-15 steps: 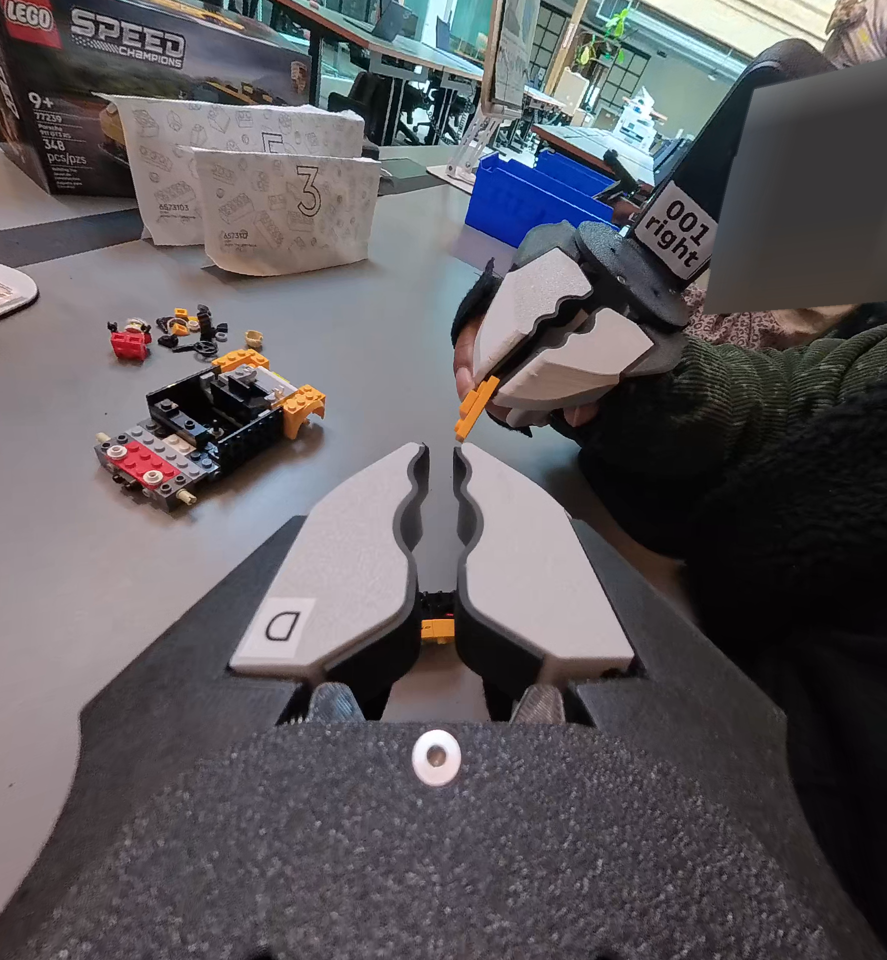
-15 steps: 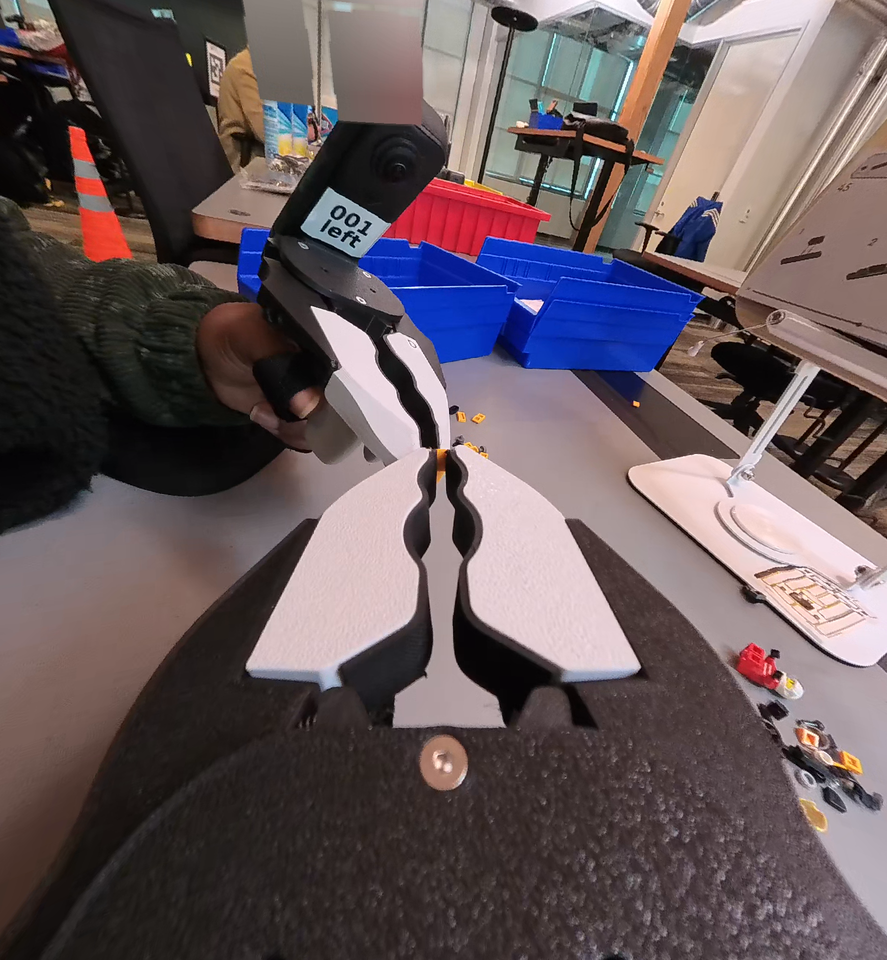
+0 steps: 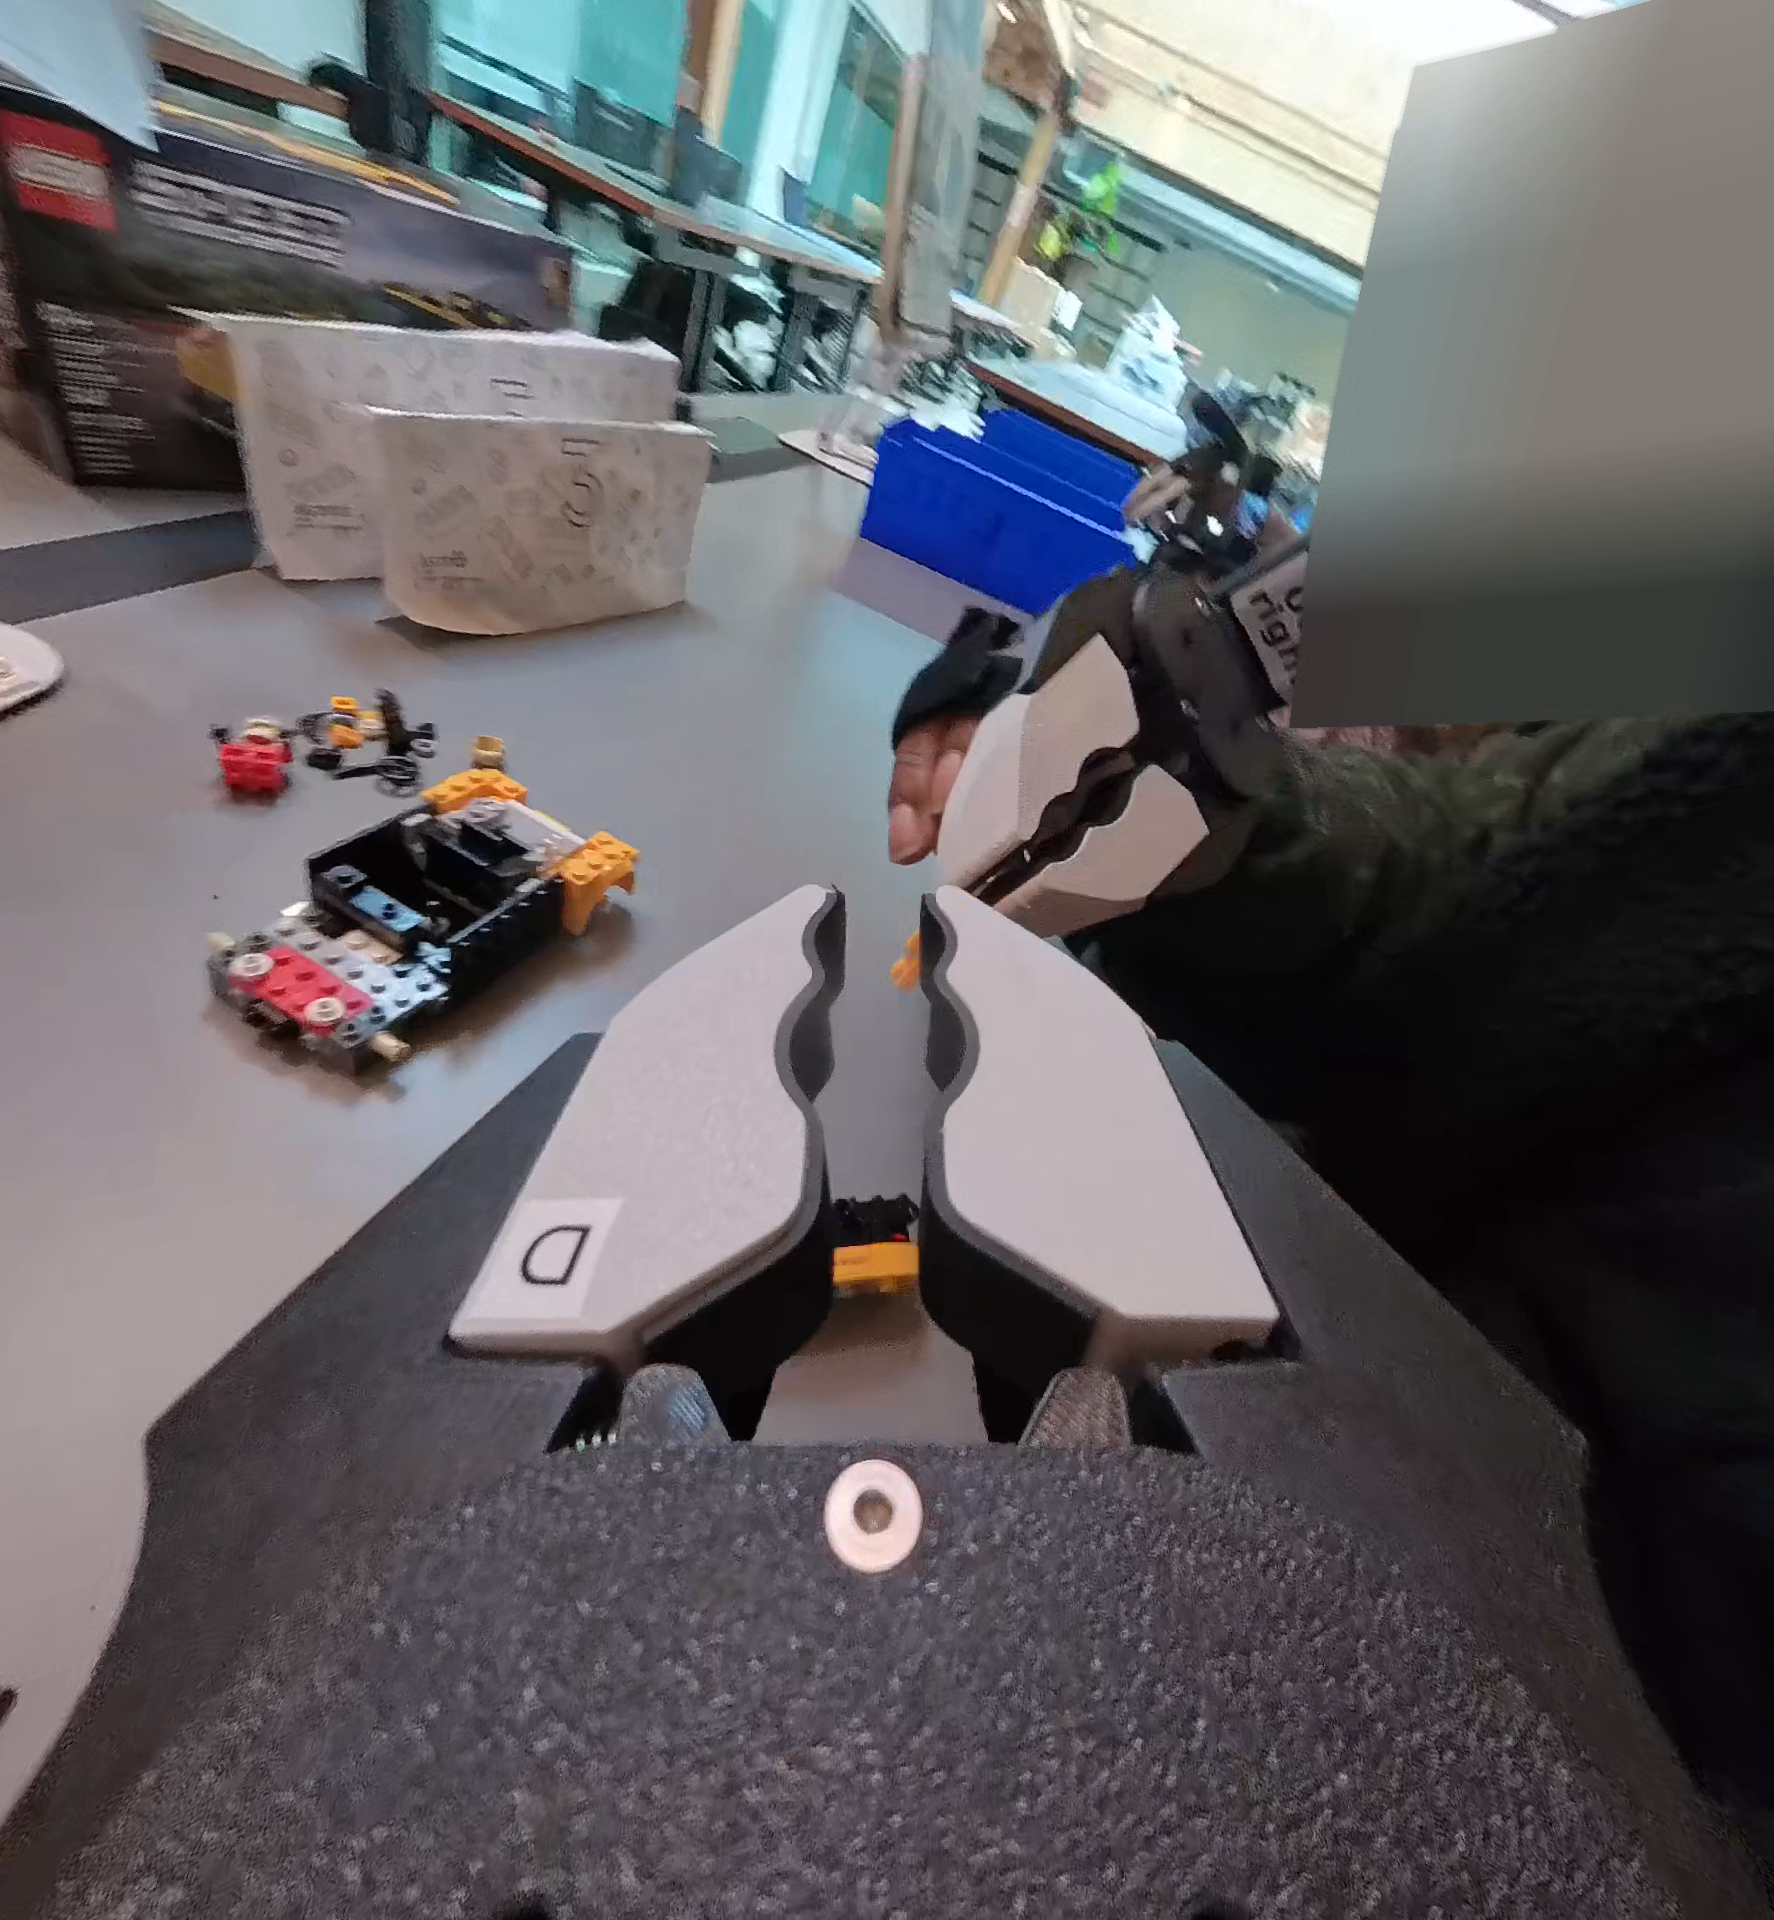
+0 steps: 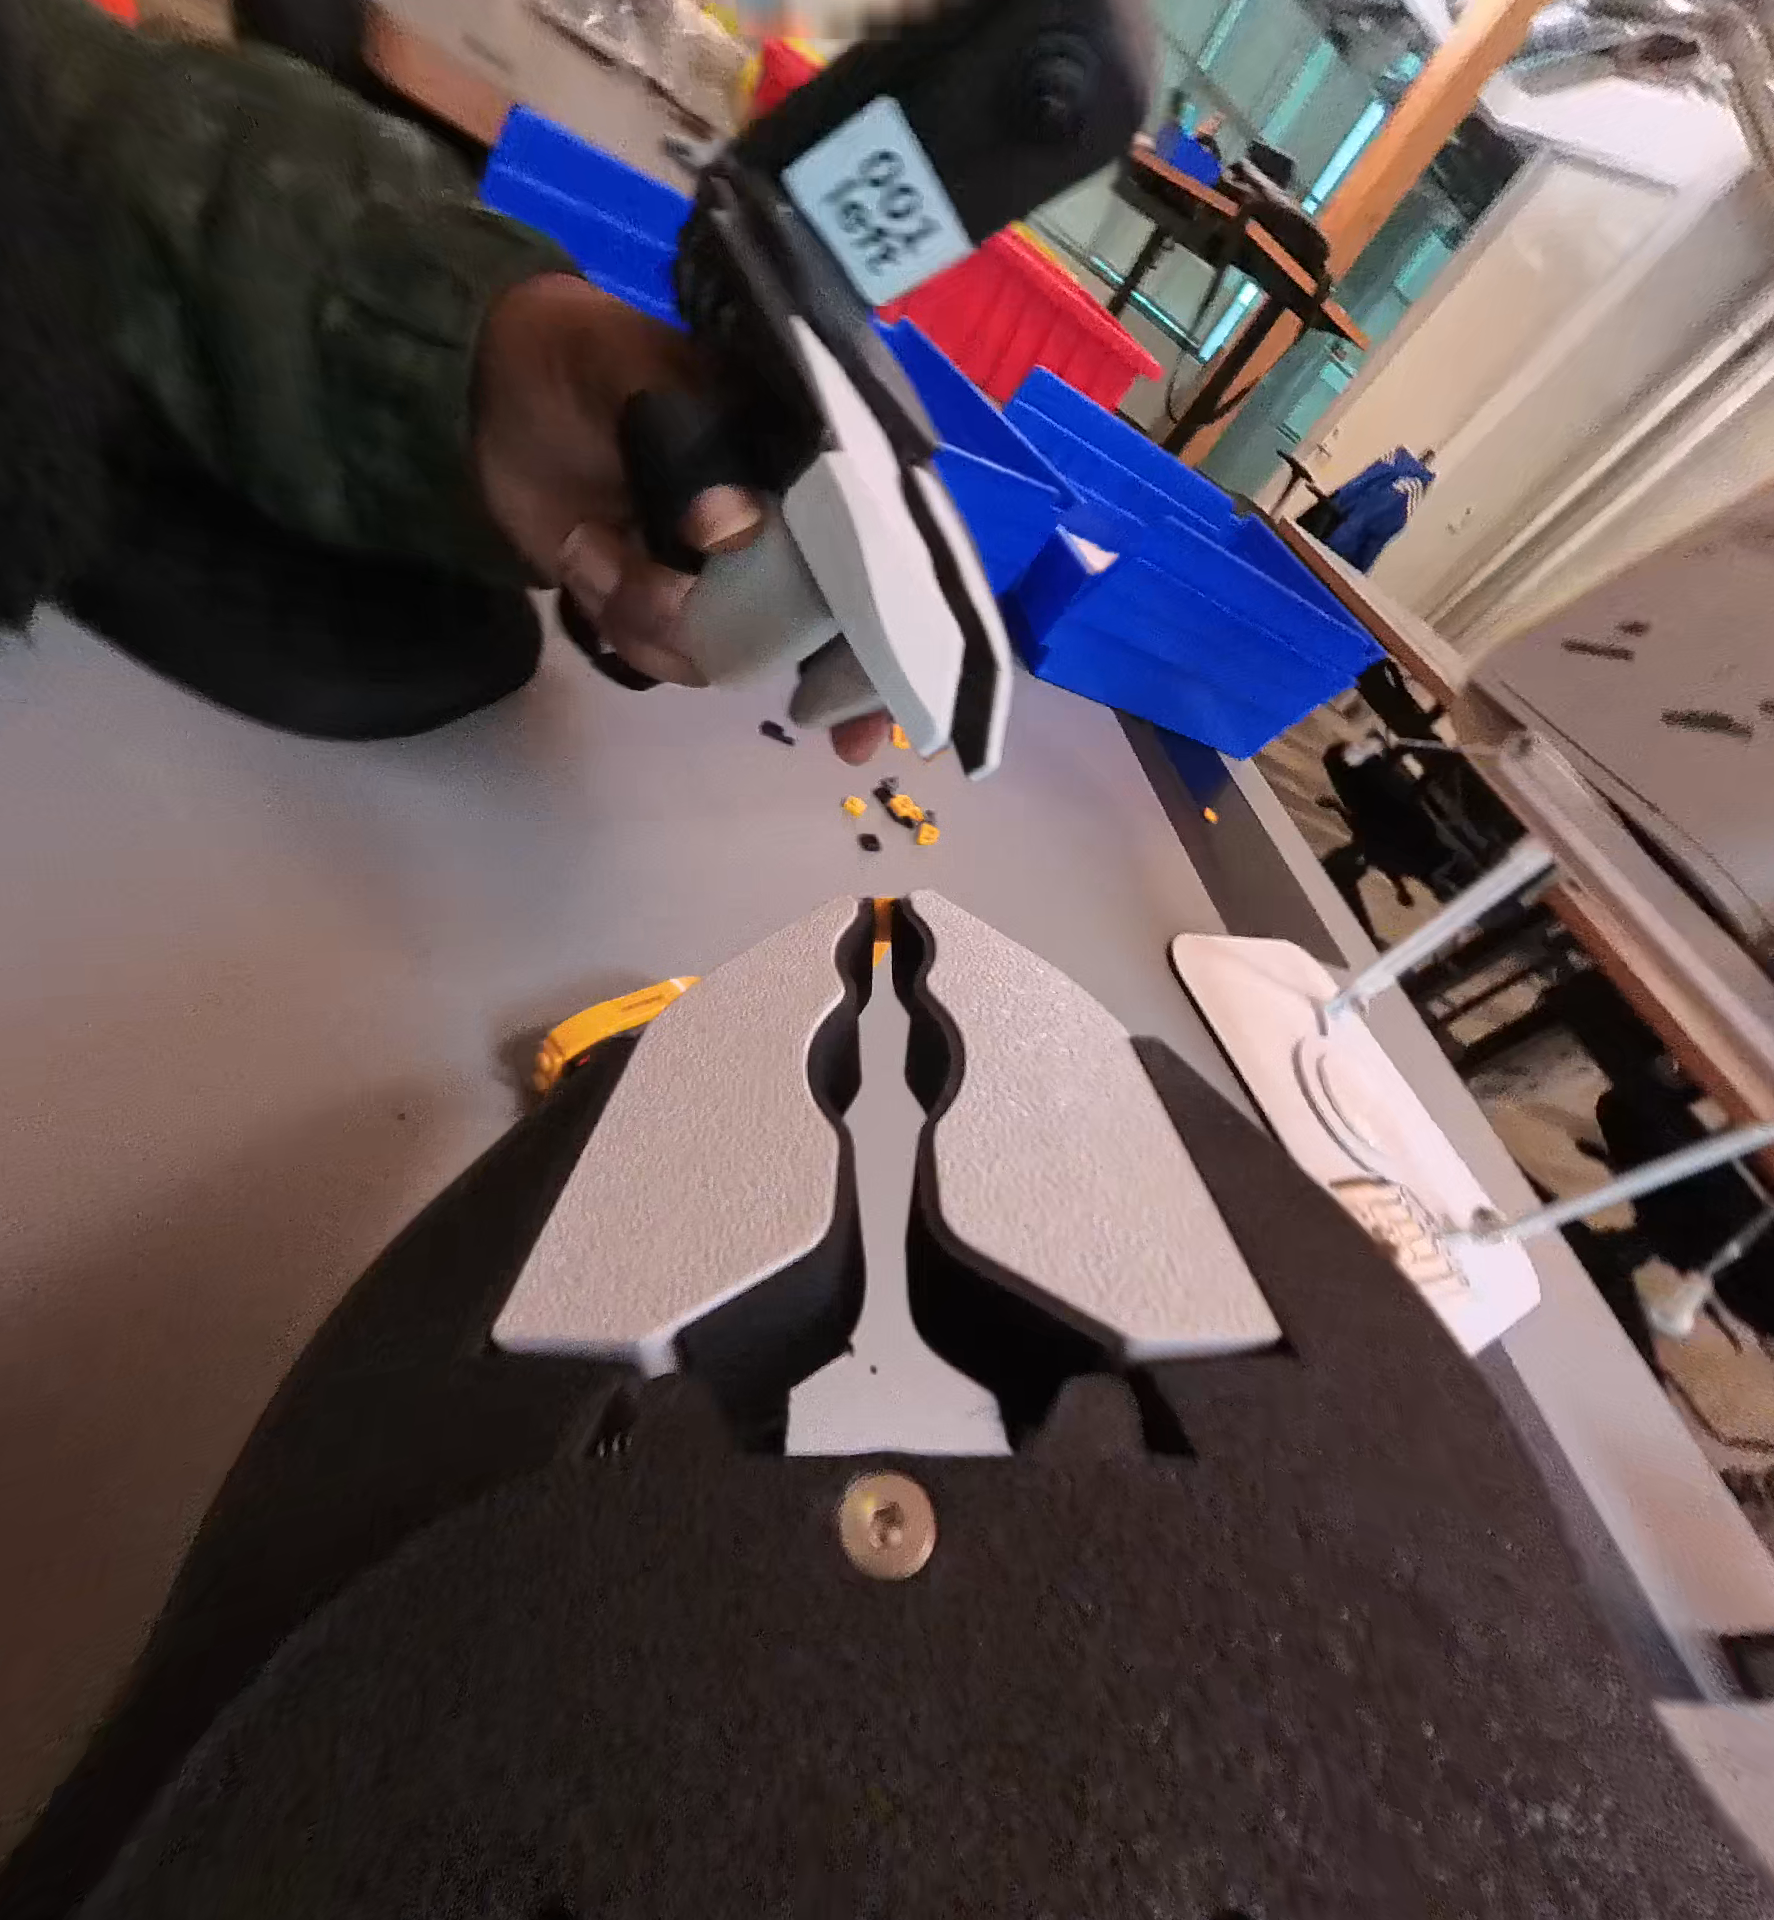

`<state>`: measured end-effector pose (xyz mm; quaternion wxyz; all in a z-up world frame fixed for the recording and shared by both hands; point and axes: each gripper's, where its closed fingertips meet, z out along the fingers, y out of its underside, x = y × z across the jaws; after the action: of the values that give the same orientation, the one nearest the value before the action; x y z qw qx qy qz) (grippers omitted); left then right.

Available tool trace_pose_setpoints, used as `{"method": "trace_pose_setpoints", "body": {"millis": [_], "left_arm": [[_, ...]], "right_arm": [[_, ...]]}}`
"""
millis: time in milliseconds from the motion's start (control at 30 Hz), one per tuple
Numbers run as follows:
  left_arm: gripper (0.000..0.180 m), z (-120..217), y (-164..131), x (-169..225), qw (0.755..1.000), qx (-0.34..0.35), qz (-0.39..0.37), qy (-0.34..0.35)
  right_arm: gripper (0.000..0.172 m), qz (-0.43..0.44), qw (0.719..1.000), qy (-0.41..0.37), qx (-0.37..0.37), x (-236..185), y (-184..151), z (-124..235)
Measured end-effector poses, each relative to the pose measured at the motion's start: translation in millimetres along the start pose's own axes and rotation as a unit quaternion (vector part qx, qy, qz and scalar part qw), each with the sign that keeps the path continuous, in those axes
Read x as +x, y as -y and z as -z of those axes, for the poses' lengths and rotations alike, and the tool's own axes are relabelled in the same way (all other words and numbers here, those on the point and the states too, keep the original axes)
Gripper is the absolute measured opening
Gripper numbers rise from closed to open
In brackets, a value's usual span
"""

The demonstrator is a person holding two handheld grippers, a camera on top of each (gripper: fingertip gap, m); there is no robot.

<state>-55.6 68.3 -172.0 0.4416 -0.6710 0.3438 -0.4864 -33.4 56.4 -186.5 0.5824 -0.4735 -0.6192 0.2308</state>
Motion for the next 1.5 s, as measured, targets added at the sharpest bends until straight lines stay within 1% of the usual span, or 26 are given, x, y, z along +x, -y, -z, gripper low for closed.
{"method": "trace_pose_setpoints", "body": {"millis": [100, 167, 233, 300, 367, 400, 567, 767, 833, 933, 1000, 1067, 1133, 1200, 1267, 1300, 1367, 1433, 1500], "left_arm": [[0.020, -5, -17, 12, 0.997, -0.051, -0.037, -0.044], [0.022, -6, -28, 26, 0.991, -0.074, -0.041, -0.100], [0.023, -7, -35, 42, 0.982, -0.080, -0.008, -0.169], [0.021, -7, -38, 58, 0.968, -0.083, 0.035, -0.235], [0.019, -8, -45, 69, 0.954, -0.101, 0.066, -0.274], [0.014, -10, -47, 71, 0.952, -0.106, 0.070, -0.278], [0.014, -10, -41, 68, 0.963, -0.088, 0.035, -0.251], [0.020, -5, -33, 71, 0.953, -0.069, 0.089, -0.280], [0.014, -7, -35, 67, 0.955, -0.073, 0.099, -0.269], [0.014, -10, -35, 62, 0.963, -0.071, 0.087, -0.244], [0.013, -13, -36, 52, 0.980, -0.070, 0.028, -0.187], [0.013, -15, -32, 43, 0.989, -0.063, -0.064, -0.118], [0.014, -15, -28, 32, 0.985, -0.059, -0.156, -0.043], [0.014, -15, -25, 29, 0.973, -0.058, -0.223, 0.000], [0.014, -16, -25, 28, 0.962, -0.061, -0.265, 0.027], [0.014, -16, -24, 28, 0.958, -0.057, -0.278, 0.035], [0.014, -16, -22, 29, 0.955, -0.054, -0.290, 0.039], [0.014, -16, -24, 28, 0.952, -0.060, -0.298, 0.044], [0.014, -16, -25, 30, 0.951, -0.059, -0.301, 0.038]], "right_arm": [[0.003, 0.052, 0.998, 0.027, 0.013, -17, 7, -2], [0.003, 0.069, 0.996, 0.044, 0.037, -26, 16, 0], [0.003, 0.055, 0.994, 0.074, 0.064, -36, 26, 2], [0.003, 0.048, 0.991, 0.086, 0.089, -41, 35, 5], [0.003, 0.059, 0.990, 0.087, 0.092, -42, 38, 7], [0.003, 0.061, 0.990, 0.090, 0.093, -43, 39, 8], [0.003, 0.071, 0.990, 0.079, 0.090, -38, 40, 12], [0.003, 0.084, 0.989, 0.079, 0.090, -38, 41, 14], [0.003, 0.098, 0.989, 0.077, 0.081, -38, 40, 15], [0.003, 0.111, 0.989, 0.070, 0.067, -36, 35, 14], [0.004, 0.098, 0.992, 0.063, 0.054, -31, 29, 12], [0.007, 0.046, 0.996, 0.058, 0.052, -25, 25, 11], [0.017, -0.041, 0.995, 0.071, 0.053, -19, 23, 10], [0.026, -0.134, 0.985, 0.089, 0.054, -13, 21, 9], [0.026, -0.200, 0.972, 0.105, 0.071, -10, 25, 8], [0.020, -0.215, 0.968, 0.107, 0.068, -10, 24, 6], [0.016, -0.212, 0.970, 0.112, 0.049, -13, 19, 3], [0.008, -0.211, 0.969, 0.117, 0.051, -16, 21, 3], [0.008, -0.205, 0.969, 0.126, 0.047, -18, 22, 4]]}}
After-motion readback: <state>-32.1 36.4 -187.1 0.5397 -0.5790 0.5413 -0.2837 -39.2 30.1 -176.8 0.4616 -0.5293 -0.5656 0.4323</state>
